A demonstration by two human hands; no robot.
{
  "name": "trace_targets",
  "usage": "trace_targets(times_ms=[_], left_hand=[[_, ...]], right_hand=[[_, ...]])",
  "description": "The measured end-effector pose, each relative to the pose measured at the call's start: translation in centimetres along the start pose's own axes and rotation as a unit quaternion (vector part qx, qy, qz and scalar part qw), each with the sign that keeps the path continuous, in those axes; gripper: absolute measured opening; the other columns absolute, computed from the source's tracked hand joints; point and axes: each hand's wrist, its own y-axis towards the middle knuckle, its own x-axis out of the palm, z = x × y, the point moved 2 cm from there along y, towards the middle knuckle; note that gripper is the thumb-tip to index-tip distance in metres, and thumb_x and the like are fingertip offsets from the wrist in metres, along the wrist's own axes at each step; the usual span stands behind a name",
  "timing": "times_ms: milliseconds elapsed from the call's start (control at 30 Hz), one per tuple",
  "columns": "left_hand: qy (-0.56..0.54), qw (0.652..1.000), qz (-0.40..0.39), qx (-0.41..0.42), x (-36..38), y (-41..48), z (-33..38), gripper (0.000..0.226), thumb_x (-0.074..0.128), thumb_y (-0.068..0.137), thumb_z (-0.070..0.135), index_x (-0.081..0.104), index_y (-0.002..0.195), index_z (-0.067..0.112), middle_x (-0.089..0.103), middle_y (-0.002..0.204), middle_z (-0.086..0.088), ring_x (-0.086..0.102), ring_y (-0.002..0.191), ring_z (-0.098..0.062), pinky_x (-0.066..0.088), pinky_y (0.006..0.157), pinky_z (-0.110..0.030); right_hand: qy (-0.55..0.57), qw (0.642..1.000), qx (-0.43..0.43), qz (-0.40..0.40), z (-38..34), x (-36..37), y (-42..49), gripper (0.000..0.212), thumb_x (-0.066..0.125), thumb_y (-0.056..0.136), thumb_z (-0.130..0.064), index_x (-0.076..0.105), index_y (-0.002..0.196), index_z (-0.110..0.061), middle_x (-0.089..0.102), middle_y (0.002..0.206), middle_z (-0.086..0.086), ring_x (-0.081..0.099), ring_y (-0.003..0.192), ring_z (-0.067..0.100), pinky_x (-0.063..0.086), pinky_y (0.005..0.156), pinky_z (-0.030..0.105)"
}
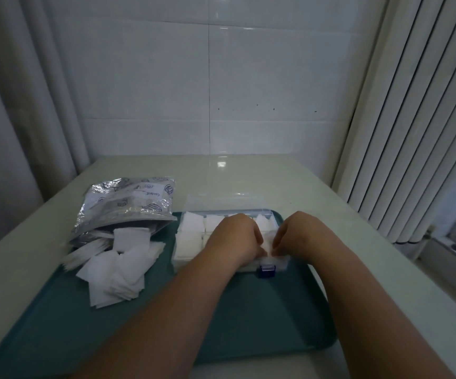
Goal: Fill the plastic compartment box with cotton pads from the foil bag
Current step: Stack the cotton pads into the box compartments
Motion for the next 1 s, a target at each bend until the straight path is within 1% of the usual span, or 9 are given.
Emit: trace_targets(times_ms=[100,167,267,367,467,633,700,833,1000], left_hand=[[0.001,1.000,0.003,0.016,-0.3,-0.1,-0.3,0.037,0.075,0.083,0.029,0.070,0.119,0.024,0.064,0.120,0.001,0.060,0.107,-0.018,0.049,0.089,-0.028],[0.011,0.999,-0.021,0.029,-0.4,-0.1,-0.5,0.038,0.069,0.088,0.021,0.066,0.125,0.024,0.063,0.124,0.000,0.059,0.109,-0.019,0.048,0.092,-0.029],[0.039,0.996,-0.074,0.043,-0.7,-0.1,-0.8,0.048,0.058,0.091,0.006,0.060,0.132,0.030,0.060,0.128,-0.003,0.057,0.109,-0.021,0.045,0.087,-0.026],[0.065,0.993,-0.083,0.061,-1.2,0.0,-1.0,0.049,0.064,0.088,0.009,0.060,0.131,0.035,0.060,0.124,-0.003,0.056,0.103,-0.019,0.044,0.086,-0.027],[0.072,0.993,-0.070,0.068,-1.0,0.0,-1.1,0.047,0.068,0.087,0.014,0.062,0.129,0.035,0.061,0.122,-0.003,0.057,0.106,-0.021,0.045,0.087,-0.028],[0.051,0.993,-0.070,0.079,-1.2,-0.2,-1.5,0.042,0.066,0.089,0.017,0.062,0.129,0.030,0.061,0.125,-0.001,0.057,0.109,-0.020,0.047,0.093,-0.030],[0.011,0.995,-0.059,0.078,-1.8,-0.5,-1.8,0.036,0.063,0.090,0.016,0.066,0.125,0.026,0.062,0.125,0.001,0.059,0.110,-0.017,0.047,0.094,-0.028],[-0.071,0.995,0.010,0.070,-3.7,-1.2,-3.1,0.026,0.059,0.089,0.006,0.075,0.100,0.024,0.069,0.112,0.005,0.063,0.102,-0.011,0.051,0.093,-0.029],[-0.109,0.990,0.068,0.055,-6.0,-2.3,-6.1,0.023,0.063,0.087,0.011,0.074,0.092,0.030,0.069,0.100,0.012,0.063,0.095,-0.006,0.052,0.089,-0.027]], right_hand=[[0.032,0.999,-0.001,0.006,0.0,0.0,0.0,0.039,0.072,0.081,-0.025,0.066,0.119,-0.015,0.063,0.115,0.008,0.060,0.104,0.024,0.049,0.097,0.036],[0.029,1.000,-0.005,0.005,0.0,0.1,0.0,0.039,0.071,0.081,-0.022,0.066,0.120,-0.017,0.062,0.116,0.007,0.060,0.104,0.024,0.049,0.097,0.036],[-0.012,1.000,-0.019,-0.004,-0.2,0.1,-0.1,0.042,0.071,0.083,-0.023,0.063,0.125,-0.021,0.059,0.120,0.006,0.058,0.107,0.023,0.048,0.098,0.034],[-0.054,0.998,-0.023,-0.023,-0.5,0.4,0.2,0.047,0.072,0.082,-0.023,0.061,0.128,-0.022,0.058,0.122,0.006,0.057,0.109,0.023,0.048,0.098,0.034],[-0.076,0.996,-0.023,-0.039,-0.9,0.5,0.4,0.053,0.078,0.076,-0.024,0.062,0.127,-0.025,0.057,0.121,0.005,0.056,0.108,0.023,0.048,0.099,0.036],[-0.027,0.999,-0.021,-0.012,-0.5,0.3,0.5,0.039,0.071,0.081,-0.022,0.066,0.120,-0.022,0.061,0.112,0.004,0.058,0.096,0.020,0.050,0.093,0.032],[0.005,1.000,-0.025,0.017,-0.6,0.0,0.4,0.031,0.066,0.083,-0.021,0.068,0.114,-0.021,0.063,0.107,0.004,0.060,0.092,0.020,0.051,0.089,0.031],[0.029,0.996,-0.052,0.067,-1.6,-1.1,-0.3,0.021,0.064,0.084,-0.019,0.072,0.104,-0.018,0.068,0.103,0.004,0.063,0.093,0.021,0.053,0.088,0.033],[0.029,0.991,-0.111,0.068,-4.2,-2.1,-1.5,0.029,0.063,0.090,-0.023,0.068,0.118,-0.018,0.063,0.120,0.003,0.059,0.108,0.021,0.049,0.095,0.032]])
